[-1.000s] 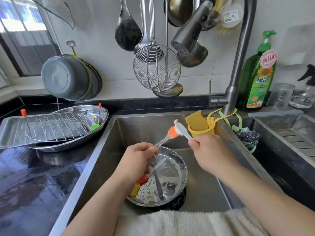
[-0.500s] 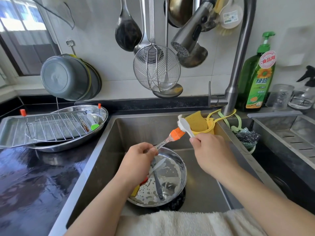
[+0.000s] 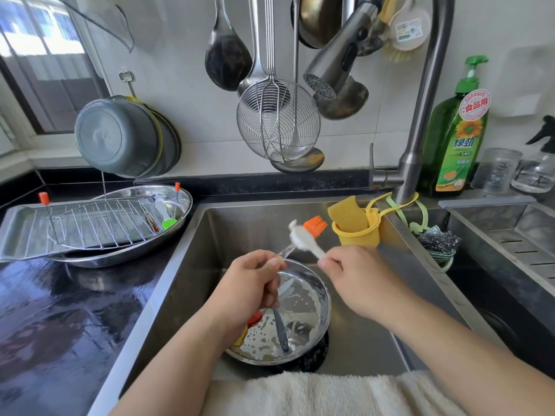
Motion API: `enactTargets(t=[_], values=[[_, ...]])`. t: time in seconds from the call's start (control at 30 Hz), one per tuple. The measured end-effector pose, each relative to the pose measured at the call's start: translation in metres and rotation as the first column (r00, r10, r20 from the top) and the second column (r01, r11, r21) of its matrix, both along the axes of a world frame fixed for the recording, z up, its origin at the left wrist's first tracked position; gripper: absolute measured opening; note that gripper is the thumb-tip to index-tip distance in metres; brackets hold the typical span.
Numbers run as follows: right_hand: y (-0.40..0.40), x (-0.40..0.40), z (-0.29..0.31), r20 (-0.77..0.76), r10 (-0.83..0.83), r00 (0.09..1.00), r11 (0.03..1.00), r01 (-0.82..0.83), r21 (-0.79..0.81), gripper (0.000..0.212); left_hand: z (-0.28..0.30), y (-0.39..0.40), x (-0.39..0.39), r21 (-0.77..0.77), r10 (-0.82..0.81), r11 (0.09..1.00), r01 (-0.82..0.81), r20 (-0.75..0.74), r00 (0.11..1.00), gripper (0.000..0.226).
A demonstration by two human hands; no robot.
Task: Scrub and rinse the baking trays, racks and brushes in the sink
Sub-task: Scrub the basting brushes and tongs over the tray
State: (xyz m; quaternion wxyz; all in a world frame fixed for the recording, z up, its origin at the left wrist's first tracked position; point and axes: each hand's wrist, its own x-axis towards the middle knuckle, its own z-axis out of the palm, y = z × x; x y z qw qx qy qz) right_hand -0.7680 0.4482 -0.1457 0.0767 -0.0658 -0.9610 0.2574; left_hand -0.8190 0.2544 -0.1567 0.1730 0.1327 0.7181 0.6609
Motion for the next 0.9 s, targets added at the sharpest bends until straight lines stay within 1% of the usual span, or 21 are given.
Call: enactTargets(t=[0.07,0.1,0.2,0.23,0.27,0.3,0.4,0.43,0.53,0.57,0.6,0.7,0.73,0.83,0.87,0.9], values=[[-0.012,0.003,-0.002,0.042,0.118,0.992,0.993,-0.117,-0.008,0.039,0.000,0.000,0.000,0.017,-0.013,1.000,0.013,0.002,1.000,0.027],[-0.013,0.003,-0.003,0.042,0.119,0.992,0.993,-0.119,0.001,0.039,-0.001,0.000,0.000,0.019,-0.019,1.000,0.019,0.000,1.000,0.026],[0.003,-0.003,0.001,-0.014,-0.041,0.999,0.999,0.041,0.015,0.041,-0.003,0.001,-0.001,0.023,-0.028,0.999,0.028,0.000,1.000,0.020],[0.009,-0.003,0.002,-0.027,-0.073,0.997,0.997,0.073,0.003,0.043,-0.004,0.002,-0.001,0.027,-0.035,0.999,0.035,0.002,0.999,0.020],[0.010,-0.002,0.002,-0.027,-0.071,0.997,0.997,0.071,-0.004,0.043,-0.005,0.003,-0.001,0.033,-0.045,0.998,0.045,0.008,0.999,0.019],[0.007,0.000,0.002,-0.011,-0.034,0.999,0.999,0.034,-0.006,0.043,-0.005,0.002,-0.002,0.044,-0.058,0.997,0.057,0.016,0.998,0.020],[-0.013,0.006,-0.003,0.054,0.147,0.988,0.989,-0.147,-0.010,0.043,-0.006,0.001,-0.003,0.081,-0.116,0.990,0.112,0.042,0.992,0.026],[-0.013,0.006,-0.004,0.053,0.152,0.987,0.988,-0.152,-0.001,0.043,-0.006,0.000,-0.004,0.090,-0.129,0.988,0.124,0.055,0.990,0.028],[0.005,-0.002,0.001,-0.007,-0.008,1.000,1.000,0.008,0.010,0.041,-0.007,0.001,-0.003,0.152,-0.173,0.976,0.153,0.127,0.977,0.029],[0.008,-0.002,0.001,-0.027,-0.033,0.999,0.999,0.033,0.003,0.041,-0.007,0.002,-0.002,0.189,-0.193,0.968,0.163,0.154,0.969,0.029],[0.007,0.000,0.002,-0.030,-0.025,0.999,1.000,0.025,0.005,0.040,-0.006,0.003,-0.002,0.225,-0.213,0.959,0.171,0.178,0.961,0.030],[-0.011,0.010,0.004,0.038,0.124,0.992,0.990,-0.126,0.066,0.039,-0.004,0.000,-0.003,0.302,-0.264,0.933,0.195,0.209,0.942,0.034],[-0.013,0.010,0.005,0.044,0.131,0.990,0.987,-0.134,0.088,0.041,-0.002,-0.001,-0.003,0.324,-0.276,0.925,0.197,0.218,0.936,0.036],[0.000,0.003,0.008,-0.001,-0.003,1.000,0.994,0.003,0.105,0.040,-0.001,-0.001,-0.002,0.394,-0.283,0.905,0.161,0.274,0.919,0.043],[0.003,0.003,0.009,-0.018,-0.017,1.000,0.995,0.018,0.096,0.040,-0.001,0.000,-0.002,0.414,-0.296,0.896,0.161,0.286,0.911,0.045],[0.002,0.004,0.009,-0.019,0.007,1.000,0.996,-0.005,0.087,0.040,0.000,0.001,-0.001,0.433,-0.316,0.885,0.171,0.288,0.904,0.046]])
